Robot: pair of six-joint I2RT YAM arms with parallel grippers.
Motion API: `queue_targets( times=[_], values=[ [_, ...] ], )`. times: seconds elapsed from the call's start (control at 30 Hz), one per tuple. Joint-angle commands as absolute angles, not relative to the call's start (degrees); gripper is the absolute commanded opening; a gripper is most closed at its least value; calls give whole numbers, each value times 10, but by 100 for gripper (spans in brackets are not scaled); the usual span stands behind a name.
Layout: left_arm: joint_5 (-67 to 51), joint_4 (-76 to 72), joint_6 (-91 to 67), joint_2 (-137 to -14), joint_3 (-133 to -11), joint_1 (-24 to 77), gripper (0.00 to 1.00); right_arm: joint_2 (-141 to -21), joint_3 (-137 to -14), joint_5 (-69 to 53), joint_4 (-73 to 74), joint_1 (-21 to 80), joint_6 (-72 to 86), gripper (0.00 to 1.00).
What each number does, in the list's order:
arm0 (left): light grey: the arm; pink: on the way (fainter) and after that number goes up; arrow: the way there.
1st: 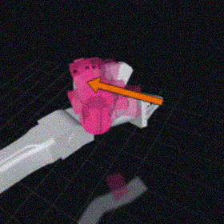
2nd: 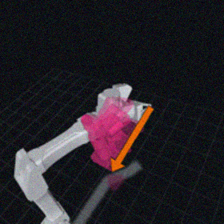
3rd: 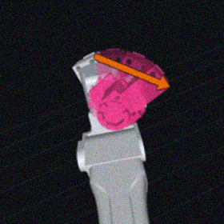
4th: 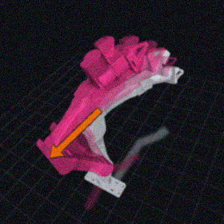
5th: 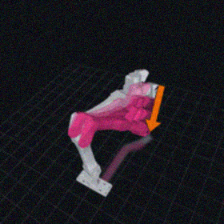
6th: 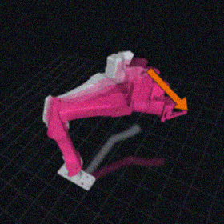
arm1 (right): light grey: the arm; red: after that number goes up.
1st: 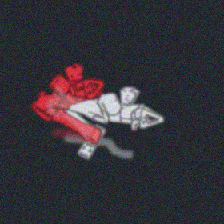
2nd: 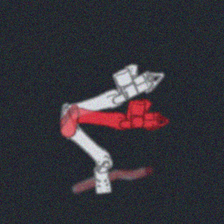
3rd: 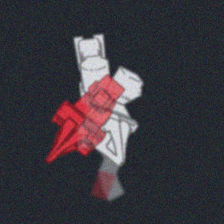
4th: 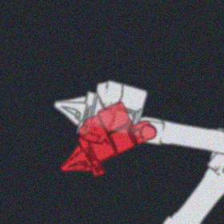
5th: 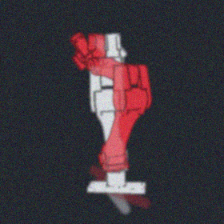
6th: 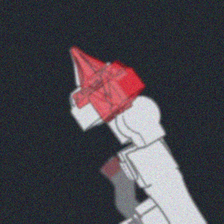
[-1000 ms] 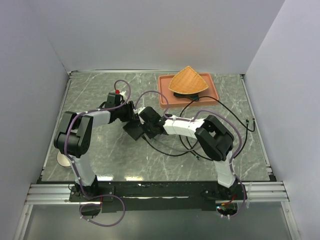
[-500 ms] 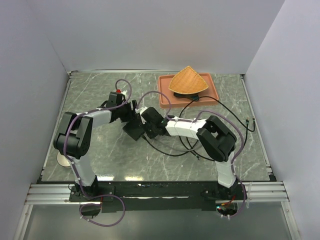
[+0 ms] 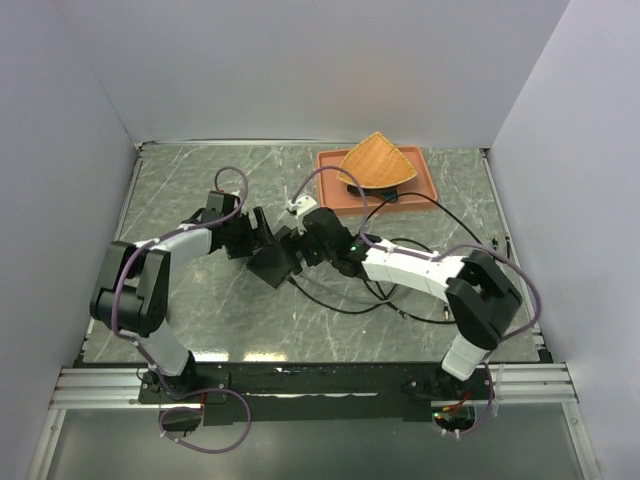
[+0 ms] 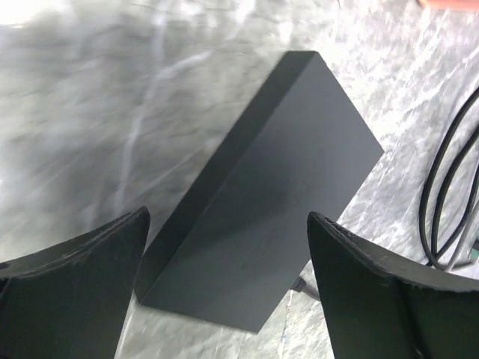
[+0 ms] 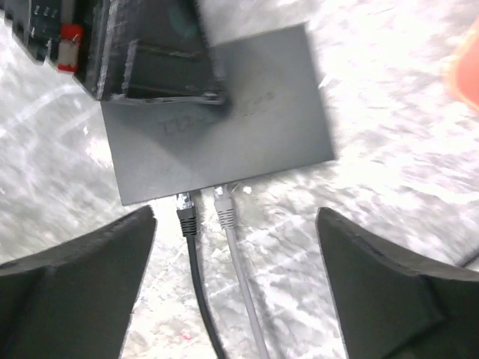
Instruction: Insert the plug into the switch port
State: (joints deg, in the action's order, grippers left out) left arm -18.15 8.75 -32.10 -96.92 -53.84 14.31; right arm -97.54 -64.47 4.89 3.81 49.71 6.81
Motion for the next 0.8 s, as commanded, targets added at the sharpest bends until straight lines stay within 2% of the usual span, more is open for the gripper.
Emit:
queue_targets(
  times=[0.0,0.17,0.4,0.6,0.77],
  values=[
    [-123,93,-340,-891,-526,136,94,-905,-627,111,41,493,69,99],
    [-99,69,-347,-803,-500,136,99,-852,-597,123,56,434,121,99],
    [-83,33,-358,-691,-465,136,96,-809,-536,113,54,314,194,99],
    [-81,15,-363,-634,-450,136,96,-837,-529,81,67,261,224,99],
    [-92,7,-362,-621,-444,136,96,-872,-547,98,90,258,241,99]
  ],
)
